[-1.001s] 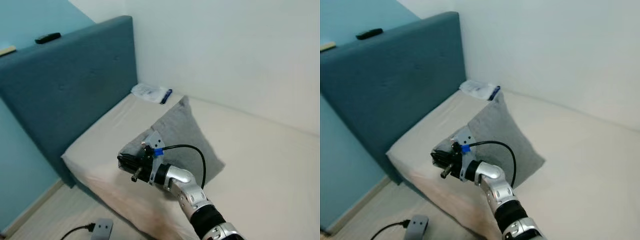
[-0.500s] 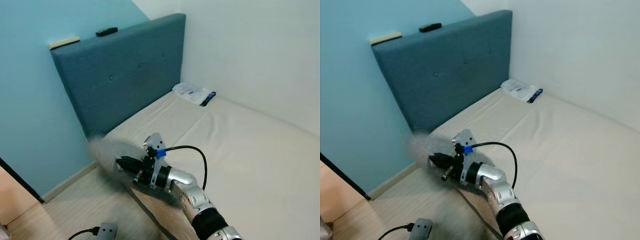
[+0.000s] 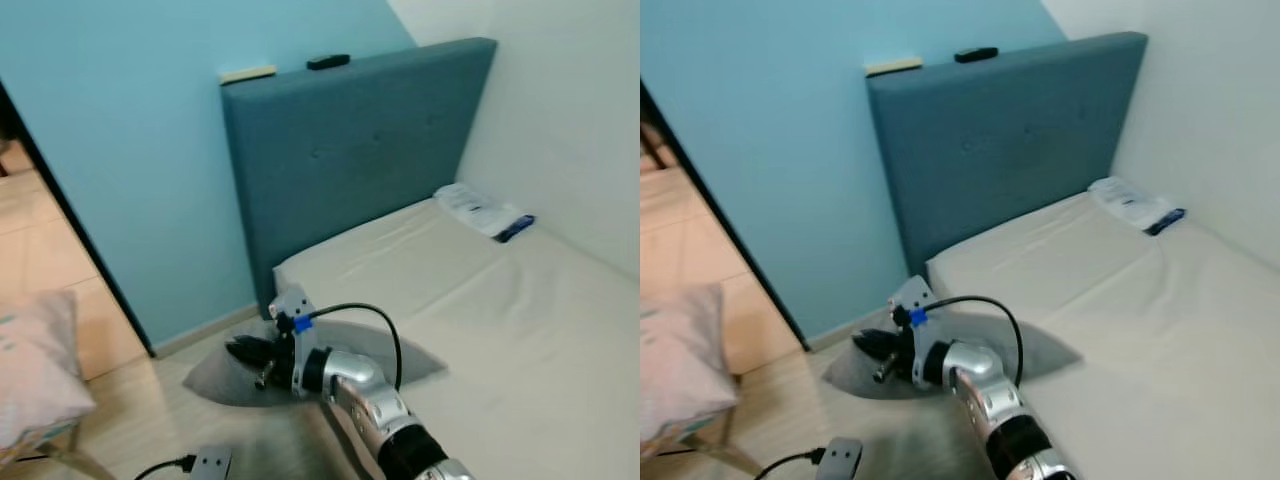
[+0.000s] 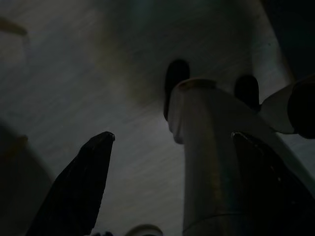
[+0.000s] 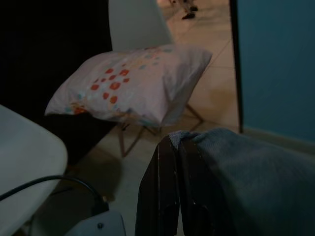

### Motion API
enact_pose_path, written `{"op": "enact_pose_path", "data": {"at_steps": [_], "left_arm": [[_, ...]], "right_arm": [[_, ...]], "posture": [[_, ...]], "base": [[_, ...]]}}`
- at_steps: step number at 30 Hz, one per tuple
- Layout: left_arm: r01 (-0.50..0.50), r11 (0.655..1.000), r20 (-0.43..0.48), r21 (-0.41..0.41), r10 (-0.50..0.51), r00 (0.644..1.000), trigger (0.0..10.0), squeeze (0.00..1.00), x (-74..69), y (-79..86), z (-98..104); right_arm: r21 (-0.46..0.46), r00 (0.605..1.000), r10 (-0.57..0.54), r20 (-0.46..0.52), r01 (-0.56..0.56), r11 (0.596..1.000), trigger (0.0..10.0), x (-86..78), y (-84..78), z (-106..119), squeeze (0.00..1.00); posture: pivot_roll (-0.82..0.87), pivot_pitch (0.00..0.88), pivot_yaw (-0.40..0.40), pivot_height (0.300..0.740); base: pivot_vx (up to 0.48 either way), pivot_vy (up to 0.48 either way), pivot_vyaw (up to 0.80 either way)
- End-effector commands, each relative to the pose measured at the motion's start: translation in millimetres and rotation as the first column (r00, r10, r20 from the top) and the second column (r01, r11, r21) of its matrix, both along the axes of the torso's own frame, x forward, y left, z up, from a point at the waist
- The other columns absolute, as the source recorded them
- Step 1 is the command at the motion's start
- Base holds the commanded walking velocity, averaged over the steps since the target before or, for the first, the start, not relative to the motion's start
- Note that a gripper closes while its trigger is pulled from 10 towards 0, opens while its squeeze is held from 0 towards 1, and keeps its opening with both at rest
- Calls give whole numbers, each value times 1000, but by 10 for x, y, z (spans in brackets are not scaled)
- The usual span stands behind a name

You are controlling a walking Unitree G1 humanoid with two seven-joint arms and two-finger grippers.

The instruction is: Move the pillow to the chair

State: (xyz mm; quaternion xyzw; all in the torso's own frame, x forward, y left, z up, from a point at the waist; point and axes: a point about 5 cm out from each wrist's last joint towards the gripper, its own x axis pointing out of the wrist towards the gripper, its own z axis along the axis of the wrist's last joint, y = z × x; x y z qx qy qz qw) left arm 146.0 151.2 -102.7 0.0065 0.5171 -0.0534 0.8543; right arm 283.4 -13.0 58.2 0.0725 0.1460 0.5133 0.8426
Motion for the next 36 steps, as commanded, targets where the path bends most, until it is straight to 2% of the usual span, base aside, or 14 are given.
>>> {"op": "enact_pose_path", "data": {"at_steps": [1,5,13,14,17,18,21,24,26,28,34,36], "left_arm": [[6,1000,-14,8,-6,1000,10000,0,-39,18,-14],[2,1000,-17,10,-2,1000,10000,0,-54,25,-19],[-2,1000,-12,12,2,1000,10000,0,-38,31,-13],[-2,1000,-11,13,2,1000,10000,0,-36,34,-13],[-2,1000,-11,14,2,1000,10000,0,-34,38,-12],[-2,1000,-12,14,2,1000,10000,0,-34,39,-12],[-2,1000,-16,13,3,1000,10000,0,-42,40,-15],[-2,1000,-17,13,2,1000,10000,0,-46,39,-16],[-3,1000,-18,12,4,1000,10000,0,-51,37,-18],[-2,1000,-20,11,2,1000,10000,0,-57,35,-20],[-6,1000,-20,10,6,1000,10000,0,-58,38,-21],[-8,1000,-20,11,9,1000,10000,0,-57,40,-20]], "right_arm": [[60,1000,-4,12,3,998,10000,23,19,87,0],[202,997,74,17,-76,977,10000,-44,128,233,0],[213,992,123,-5,-119,970,10000,-101,159,189,0],[222,981,196,-5,-190,956,10000,-195,199,181,0],[219,970,245,-12,-236,947,10000,-268,211,164,0],[209,969,247,-17,-238,948,10000,-273,204,149,0],[96,977,213,-28,-210,973,10000,-233,93,10,0],[60,983,181,-38,-178,982,10000,-204,45,-41,0],[-27,992,125,-28,-126,992,10000,-162,-40,-136,0],[-94,995,97,-1,-97,991,10000,-146,-96,-192,0],[-168,1000,-8,-8,7,986,10000,-105,-183,-297,0],[-223,999,-39,-14,35,974,10000,-109,-237,-379,0]], "posture": [[-158,56,-2,740],[-156,51,0,740],[-147,51,-5,740],[-147,55,-3,740],[-146,58,-4,740],[-146,58,-4,740],[-147,64,-2,740],[-147,64,-2,740],[-149,68,-4,740],[-148,65,-5,740],[-143,68,-5,740],[-140,67,-8,740]], "base": [[0,0,769],[0,0,769],[0,0,769],[0,0,769],[0,0,769],[0,0,769],[0,0,769],[0,0,769],[0,0,769],[0,0,769],[0,0,769],[0,0,769]]}}
